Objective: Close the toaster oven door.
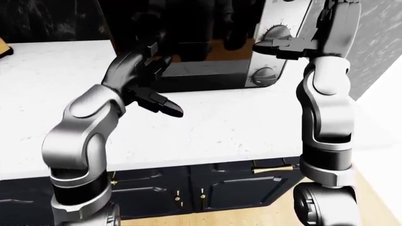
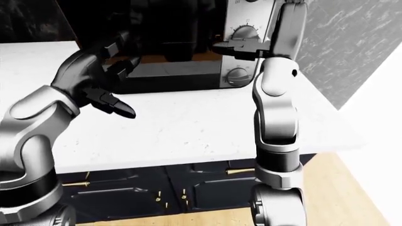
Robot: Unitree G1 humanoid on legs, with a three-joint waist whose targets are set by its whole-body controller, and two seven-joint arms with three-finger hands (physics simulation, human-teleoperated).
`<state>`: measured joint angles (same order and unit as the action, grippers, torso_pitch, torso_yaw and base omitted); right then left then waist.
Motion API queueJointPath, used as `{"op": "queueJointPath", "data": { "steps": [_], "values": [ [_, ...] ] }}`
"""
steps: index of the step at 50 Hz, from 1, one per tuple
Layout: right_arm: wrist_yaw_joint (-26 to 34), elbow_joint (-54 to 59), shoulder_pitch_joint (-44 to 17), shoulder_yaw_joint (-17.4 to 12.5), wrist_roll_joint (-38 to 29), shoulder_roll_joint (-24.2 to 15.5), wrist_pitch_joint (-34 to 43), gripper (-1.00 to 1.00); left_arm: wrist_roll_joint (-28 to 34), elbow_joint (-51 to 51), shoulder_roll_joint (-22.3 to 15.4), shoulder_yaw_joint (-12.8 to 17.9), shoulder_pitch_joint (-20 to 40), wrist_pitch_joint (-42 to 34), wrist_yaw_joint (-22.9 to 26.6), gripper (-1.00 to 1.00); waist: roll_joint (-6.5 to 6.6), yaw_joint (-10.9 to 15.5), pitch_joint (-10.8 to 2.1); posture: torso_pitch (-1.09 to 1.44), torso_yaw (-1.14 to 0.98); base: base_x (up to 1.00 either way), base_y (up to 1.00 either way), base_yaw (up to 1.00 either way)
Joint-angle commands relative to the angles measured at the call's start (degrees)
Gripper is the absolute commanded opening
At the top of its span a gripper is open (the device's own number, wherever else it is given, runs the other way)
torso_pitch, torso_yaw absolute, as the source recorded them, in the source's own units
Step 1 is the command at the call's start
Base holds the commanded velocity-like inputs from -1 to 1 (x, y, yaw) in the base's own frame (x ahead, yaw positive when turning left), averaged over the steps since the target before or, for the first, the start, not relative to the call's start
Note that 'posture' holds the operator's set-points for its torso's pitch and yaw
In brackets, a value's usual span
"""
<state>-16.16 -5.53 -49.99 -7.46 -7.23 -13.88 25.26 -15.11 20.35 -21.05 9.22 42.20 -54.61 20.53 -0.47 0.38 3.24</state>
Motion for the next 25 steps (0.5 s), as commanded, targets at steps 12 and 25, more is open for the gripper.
{"op": "queueJointPath", "data": {
  "steps": [12,25],
  "values": [
    [-0.16,-1.94,-1.38,-0.19,-0.25,-0.42,-1.69,1.0,3.21,-2.15,-0.93,1.85,3.73,7.01,-2.08,1.0,-0.03,0.16,-1.68,0.0,0.0,0.0,0.0,0.0],
    [-0.13,-2.01,-1.71,-0.15,-0.24,-0.43,-1.43,1.0,4.81,-4.97,-0.7,1.36,4.95,8.26,-1.06,1.0,-0.17,0.12,-1.63,0.0,0.0,0.0,0.0,0.0]
  ]
}}
